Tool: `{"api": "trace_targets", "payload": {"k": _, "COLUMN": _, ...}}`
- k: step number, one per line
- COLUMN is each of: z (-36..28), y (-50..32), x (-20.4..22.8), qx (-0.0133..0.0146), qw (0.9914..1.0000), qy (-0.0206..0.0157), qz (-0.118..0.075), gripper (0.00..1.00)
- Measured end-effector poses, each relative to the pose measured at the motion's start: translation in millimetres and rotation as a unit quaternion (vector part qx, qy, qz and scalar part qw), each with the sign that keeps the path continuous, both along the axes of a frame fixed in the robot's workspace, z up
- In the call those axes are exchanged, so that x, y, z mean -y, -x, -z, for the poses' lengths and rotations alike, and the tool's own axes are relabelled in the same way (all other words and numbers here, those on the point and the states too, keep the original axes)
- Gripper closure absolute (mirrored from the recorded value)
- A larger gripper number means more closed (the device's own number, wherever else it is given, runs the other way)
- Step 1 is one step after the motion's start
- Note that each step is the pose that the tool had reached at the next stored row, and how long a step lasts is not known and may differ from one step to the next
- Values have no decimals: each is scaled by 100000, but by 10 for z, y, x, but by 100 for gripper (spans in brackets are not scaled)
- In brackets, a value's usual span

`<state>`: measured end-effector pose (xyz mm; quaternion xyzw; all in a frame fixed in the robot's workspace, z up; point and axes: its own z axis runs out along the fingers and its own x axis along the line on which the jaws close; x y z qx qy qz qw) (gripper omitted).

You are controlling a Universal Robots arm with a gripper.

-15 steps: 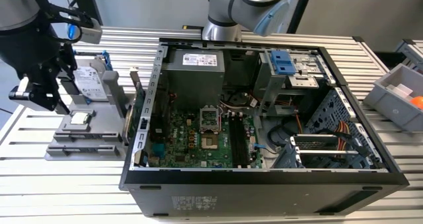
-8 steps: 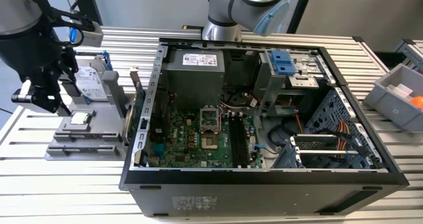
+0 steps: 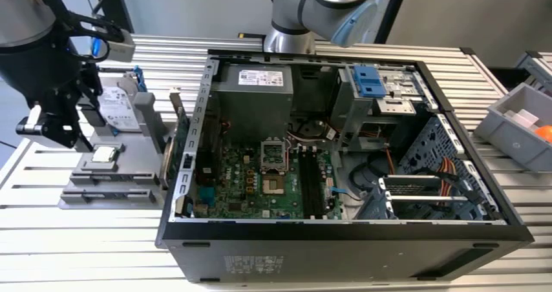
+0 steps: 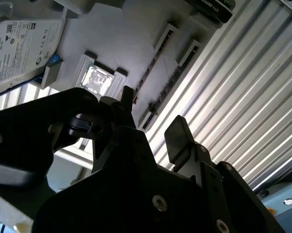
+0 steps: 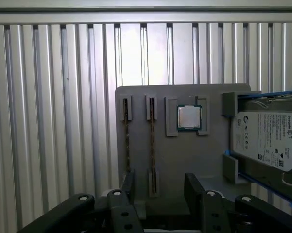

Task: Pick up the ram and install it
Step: 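Pick up the ram and move it above insertion slot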

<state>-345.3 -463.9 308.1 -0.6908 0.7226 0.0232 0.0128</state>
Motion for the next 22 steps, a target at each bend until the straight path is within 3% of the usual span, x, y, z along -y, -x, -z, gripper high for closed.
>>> {"api": "trace_targets", "payload": {"k": 16, "z": 151, "y": 1, "x": 1, "qx": -17, "qw": 100000, "qy": 92, "qz": 5, "gripper": 0}}
{"api": "trace_targets", "payload": {"k": 22, "z": 210, "y": 1, "x": 23, "qx": -17, "qw": 100000, "qy": 107, "qz": 2, "gripper": 0}}
